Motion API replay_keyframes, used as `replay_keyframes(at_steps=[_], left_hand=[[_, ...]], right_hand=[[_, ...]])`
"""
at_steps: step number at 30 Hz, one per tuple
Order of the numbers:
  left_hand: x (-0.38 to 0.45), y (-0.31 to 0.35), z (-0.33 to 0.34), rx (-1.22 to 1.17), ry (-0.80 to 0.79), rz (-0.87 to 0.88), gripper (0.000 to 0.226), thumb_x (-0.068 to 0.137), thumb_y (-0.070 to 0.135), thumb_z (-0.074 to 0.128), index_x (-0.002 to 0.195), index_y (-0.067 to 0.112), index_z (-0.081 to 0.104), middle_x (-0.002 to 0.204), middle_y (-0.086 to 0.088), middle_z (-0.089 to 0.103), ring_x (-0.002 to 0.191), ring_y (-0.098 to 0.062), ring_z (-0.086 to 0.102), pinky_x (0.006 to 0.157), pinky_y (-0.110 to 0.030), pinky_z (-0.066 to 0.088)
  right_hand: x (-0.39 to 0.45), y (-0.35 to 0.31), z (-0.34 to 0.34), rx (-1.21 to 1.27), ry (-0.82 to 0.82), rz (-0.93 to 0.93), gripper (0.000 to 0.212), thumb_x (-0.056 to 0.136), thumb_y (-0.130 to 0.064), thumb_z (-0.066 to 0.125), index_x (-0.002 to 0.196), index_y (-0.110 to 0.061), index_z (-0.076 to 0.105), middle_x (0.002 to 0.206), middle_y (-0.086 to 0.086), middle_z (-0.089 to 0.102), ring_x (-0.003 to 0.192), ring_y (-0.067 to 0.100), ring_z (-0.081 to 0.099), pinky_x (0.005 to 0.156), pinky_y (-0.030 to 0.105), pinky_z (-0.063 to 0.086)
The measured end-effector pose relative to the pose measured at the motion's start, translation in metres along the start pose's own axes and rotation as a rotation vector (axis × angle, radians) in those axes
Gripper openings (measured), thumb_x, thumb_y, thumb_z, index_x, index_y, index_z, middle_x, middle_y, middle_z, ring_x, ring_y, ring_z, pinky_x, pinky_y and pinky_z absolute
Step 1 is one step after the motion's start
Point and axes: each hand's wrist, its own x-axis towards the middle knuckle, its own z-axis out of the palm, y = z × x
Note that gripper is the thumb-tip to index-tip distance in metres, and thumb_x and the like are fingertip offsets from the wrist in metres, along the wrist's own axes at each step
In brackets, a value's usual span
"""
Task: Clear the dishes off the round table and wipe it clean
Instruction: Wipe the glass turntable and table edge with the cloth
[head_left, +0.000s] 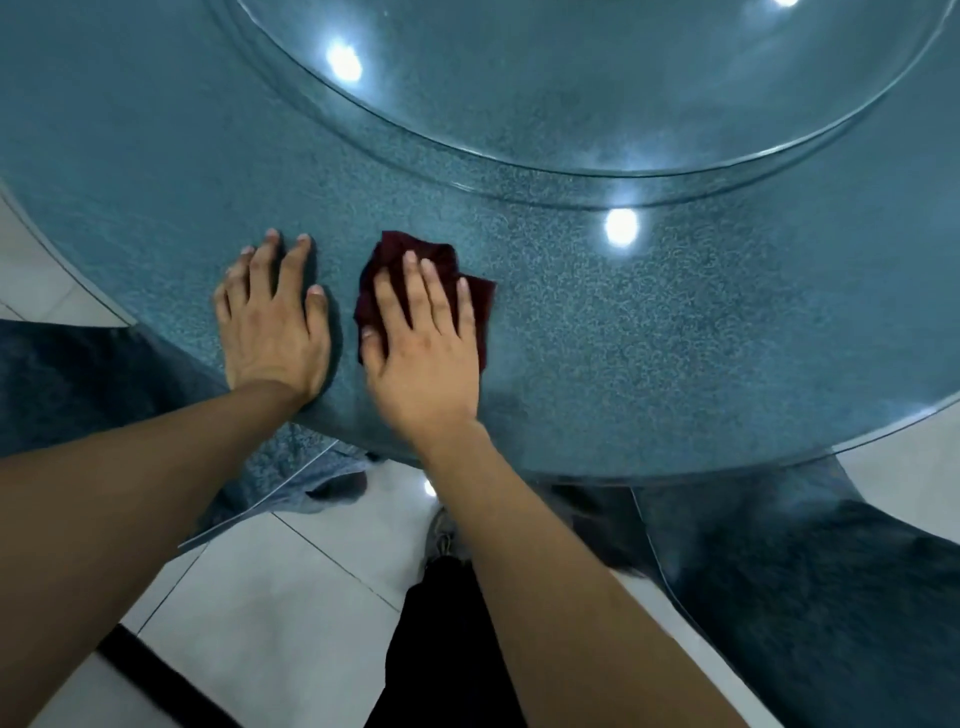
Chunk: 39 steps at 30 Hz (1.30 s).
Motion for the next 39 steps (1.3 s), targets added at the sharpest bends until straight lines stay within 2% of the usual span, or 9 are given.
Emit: replay_keyframes(at_steps=[3,10,13,19,24,30,34,37,39], left_hand=[[0.0,-0.002,0.003,-0.021,0.002,0.011,0.052,0.102,0.033,0.034,0.154,0.024,0.036,0.163,-0.009,0.029,0.148,-0.036,0.025,0.12,-0.053,0.017],[0.002,-0.003,0.003,0.009,-0.019,-0.015,0.053,0.102,0.037,0.033,0.154,0.026,0.034,0.163,-0.01,0.028,0.148,-0.038,0.025,0.121,-0.054,0.015],[0.004,-0.007,0.005,0.021,-0.021,-0.024,0.054,0.101,0.038,0.032,0.154,0.027,0.033,0.163,-0.009,0.028,0.148,-0.038,0.026,0.12,-0.054,0.016],[0.004,-0.009,0.002,0.022,-0.029,-0.015,0.055,0.101,0.036,0.033,0.155,0.026,0.033,0.165,-0.006,0.027,0.149,-0.036,0.024,0.12,-0.053,0.017],[0.003,-0.007,-0.003,0.0,-0.078,-0.001,0.059,0.099,0.036,0.034,0.157,0.025,0.032,0.166,-0.008,0.025,0.15,-0.035,0.023,0.122,-0.051,0.015],[0.009,-0.022,-0.002,-0.195,-0.081,0.029,0.058,0.101,0.043,0.031,0.155,0.024,0.039,0.164,-0.006,0.031,0.151,-0.031,0.026,0.123,-0.045,0.012],[0.023,-0.052,-0.016,-0.29,-0.167,0.202,0.058,0.1,0.038,0.032,0.152,0.017,0.042,0.158,-0.009,0.042,0.145,-0.033,0.035,0.119,-0.043,0.019],[0.047,-0.083,-0.03,-0.247,-0.116,0.388,0.05,0.097,0.028,0.038,0.143,0.012,0.05,0.143,-0.014,0.053,0.125,-0.038,0.049,0.107,-0.045,0.032],[0.07,-0.109,-0.032,-0.15,-0.095,0.443,0.049,0.097,0.025,0.038,0.143,0.013,0.048,0.146,-0.015,0.05,0.126,-0.039,0.049,0.106,-0.048,0.034]], right_hand=[[-0.018,0.038,-0.005,0.013,0.037,-0.023,0.059,0.097,-0.044,0.043,0.153,-0.025,0.04,0.164,0.005,0.026,0.153,0.019,0.018,0.124,0.047,0.008],[-0.086,0.21,-0.061,-0.103,0.136,0.578,0.062,0.1,-0.047,0.032,0.156,-0.022,0.031,0.167,0.006,0.018,0.154,0.021,0.013,0.124,0.05,0.007],[-0.081,0.167,-0.048,-0.116,0.175,0.656,0.063,0.1,-0.047,0.031,0.157,-0.021,0.03,0.167,0.007,0.016,0.154,0.021,0.012,0.123,0.051,0.008],[-0.084,-0.026,0.01,0.015,0.066,0.197,0.059,0.098,-0.042,0.043,0.154,-0.022,0.038,0.166,0.007,0.021,0.154,0.021,0.014,0.123,0.051,0.01],[-0.089,-0.021,0.011,-0.018,0.045,0.043,0.057,0.097,-0.042,0.047,0.151,-0.024,0.043,0.164,0.005,0.027,0.153,0.02,0.02,0.123,0.05,0.014],[-0.107,0.06,-0.014,-0.129,0.172,0.621,0.058,0.1,-0.045,0.038,0.154,-0.023,0.038,0.165,0.008,0.025,0.153,0.023,0.019,0.124,0.049,0.01],[-0.083,0.013,-0.004,-0.103,0.235,0.792,0.06,0.097,-0.043,0.04,0.151,-0.019,0.042,0.164,0.01,0.027,0.151,0.025,0.023,0.122,0.053,0.014],[-0.062,-0.079,0.027,-0.067,0.206,0.533,0.058,0.094,-0.042,0.047,0.148,-0.018,0.049,0.162,0.011,0.031,0.151,0.026,0.026,0.122,0.053,0.017],[-0.049,-0.145,0.047,0.008,0.149,0.326,0.06,0.093,-0.04,0.05,0.15,-0.021,0.045,0.164,0.007,0.027,0.153,0.021,0.02,0.123,0.051,0.014]])
